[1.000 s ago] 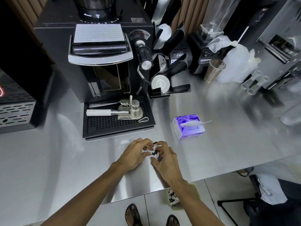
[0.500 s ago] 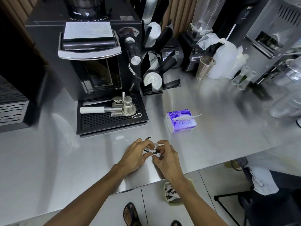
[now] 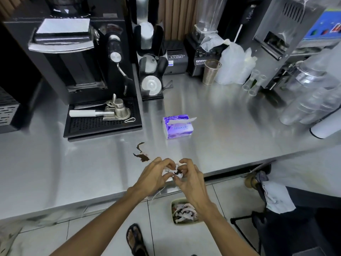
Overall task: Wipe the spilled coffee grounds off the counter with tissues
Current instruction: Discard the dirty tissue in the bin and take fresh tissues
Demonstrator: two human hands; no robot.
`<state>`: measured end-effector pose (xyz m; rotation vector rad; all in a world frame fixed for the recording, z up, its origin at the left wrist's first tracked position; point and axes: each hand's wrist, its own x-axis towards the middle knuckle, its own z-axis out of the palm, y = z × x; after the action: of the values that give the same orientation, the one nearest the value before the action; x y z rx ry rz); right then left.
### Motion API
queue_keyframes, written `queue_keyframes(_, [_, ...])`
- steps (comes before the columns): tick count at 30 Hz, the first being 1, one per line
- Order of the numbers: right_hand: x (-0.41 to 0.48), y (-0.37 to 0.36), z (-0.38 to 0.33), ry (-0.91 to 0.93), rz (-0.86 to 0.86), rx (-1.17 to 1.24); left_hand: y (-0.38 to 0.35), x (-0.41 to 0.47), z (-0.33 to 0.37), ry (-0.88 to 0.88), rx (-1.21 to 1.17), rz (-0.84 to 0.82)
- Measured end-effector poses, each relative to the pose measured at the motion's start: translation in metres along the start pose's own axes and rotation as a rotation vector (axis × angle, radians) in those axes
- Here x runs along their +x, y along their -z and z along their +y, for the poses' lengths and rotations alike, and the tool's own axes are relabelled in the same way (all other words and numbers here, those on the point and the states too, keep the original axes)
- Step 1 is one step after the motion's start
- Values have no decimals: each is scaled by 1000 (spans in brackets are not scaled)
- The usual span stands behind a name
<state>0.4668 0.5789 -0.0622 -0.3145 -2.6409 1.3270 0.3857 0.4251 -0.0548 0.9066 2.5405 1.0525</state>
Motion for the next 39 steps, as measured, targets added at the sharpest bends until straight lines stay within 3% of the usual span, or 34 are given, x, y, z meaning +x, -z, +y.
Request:
queue_keyframes(10, [-60, 72, 66, 26, -51, -17, -92, -22, 66, 47, -34, -16])
queue_keyframes(18, [-83, 66, 146, -78, -66, -59, -174, -17, 55, 75, 14, -105])
queue_keyframes(32, [-89, -163, 454, -285, -280, -176, -449, -4, -223, 236, -7, -260])
queue_keyframes(39, [-88, -220, 521, -468, -369, -211, -535, -3, -337, 370, 150, -424])
